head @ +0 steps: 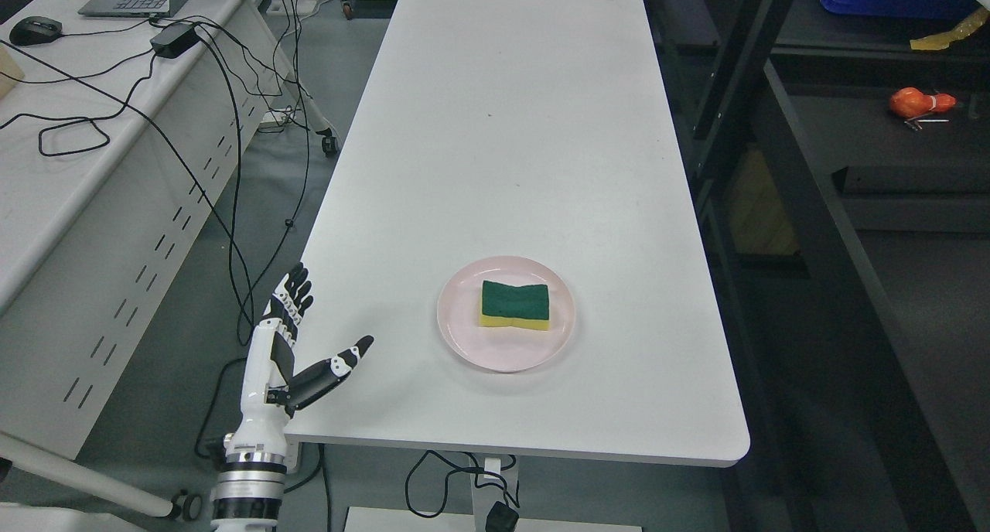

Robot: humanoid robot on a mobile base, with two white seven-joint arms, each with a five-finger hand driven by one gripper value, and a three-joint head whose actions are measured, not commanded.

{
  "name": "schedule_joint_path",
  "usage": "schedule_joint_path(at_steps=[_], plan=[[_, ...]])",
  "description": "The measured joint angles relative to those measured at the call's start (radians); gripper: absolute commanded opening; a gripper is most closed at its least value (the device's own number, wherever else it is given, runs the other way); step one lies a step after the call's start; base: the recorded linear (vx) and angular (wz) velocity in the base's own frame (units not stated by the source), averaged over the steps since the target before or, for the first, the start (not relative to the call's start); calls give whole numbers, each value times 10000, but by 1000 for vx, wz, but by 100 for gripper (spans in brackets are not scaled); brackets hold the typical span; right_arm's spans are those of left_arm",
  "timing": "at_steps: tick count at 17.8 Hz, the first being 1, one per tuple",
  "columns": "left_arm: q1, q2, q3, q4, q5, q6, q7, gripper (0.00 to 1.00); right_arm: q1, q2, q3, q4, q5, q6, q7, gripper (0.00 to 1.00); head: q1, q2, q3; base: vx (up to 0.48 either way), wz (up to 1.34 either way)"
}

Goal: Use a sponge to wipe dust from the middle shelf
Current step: 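Raise the left hand and reach toward the sponge on the pink plate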

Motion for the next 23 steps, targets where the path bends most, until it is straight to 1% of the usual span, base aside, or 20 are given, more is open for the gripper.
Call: schedule_joint_path(at_steps=[7, 9, 11, 12, 14, 17, 20, 23], plan=[[-129, 61, 210, 2, 0, -18, -59, 99, 0, 0, 0, 0, 0, 0, 0, 100, 0, 0, 0, 0, 0], [-340, 321, 201, 105, 0, -100, -77, 99, 0, 0, 0, 0, 0, 0, 0, 100, 0, 0, 0, 0, 0], [-619, 756, 167, 306, -172, -465, -91, 99, 0, 0, 0, 0, 0, 0, 0, 100, 0, 0, 0, 0, 0], [-838, 1057, 145, 454, -510, -744, -91, 99, 3, 0, 0, 0, 0, 0, 0, 100, 0, 0, 0, 0, 0], [-1260, 1508, 30, 750, -1464, -1221, -479, 99, 0, 0, 0, 0, 0, 0, 0, 100, 0, 0, 0, 0, 0], [-2099, 2065, -189, 1262, -3410, -1950, -1540, 97, -1, 0, 0, 0, 0, 0, 0, 100, 0, 0, 0, 0, 0], [-2919, 2456, -539, 1623, -4891, -2257, -2050, 97, 1, 0, 0, 0, 0, 0, 0, 100, 0, 0, 0, 0, 0], [-3741, 2748, -954, 2017, -6644, -2342, -2434, 97, 0, 0, 0, 0, 0, 0, 0, 100, 0, 0, 0, 0, 0]])
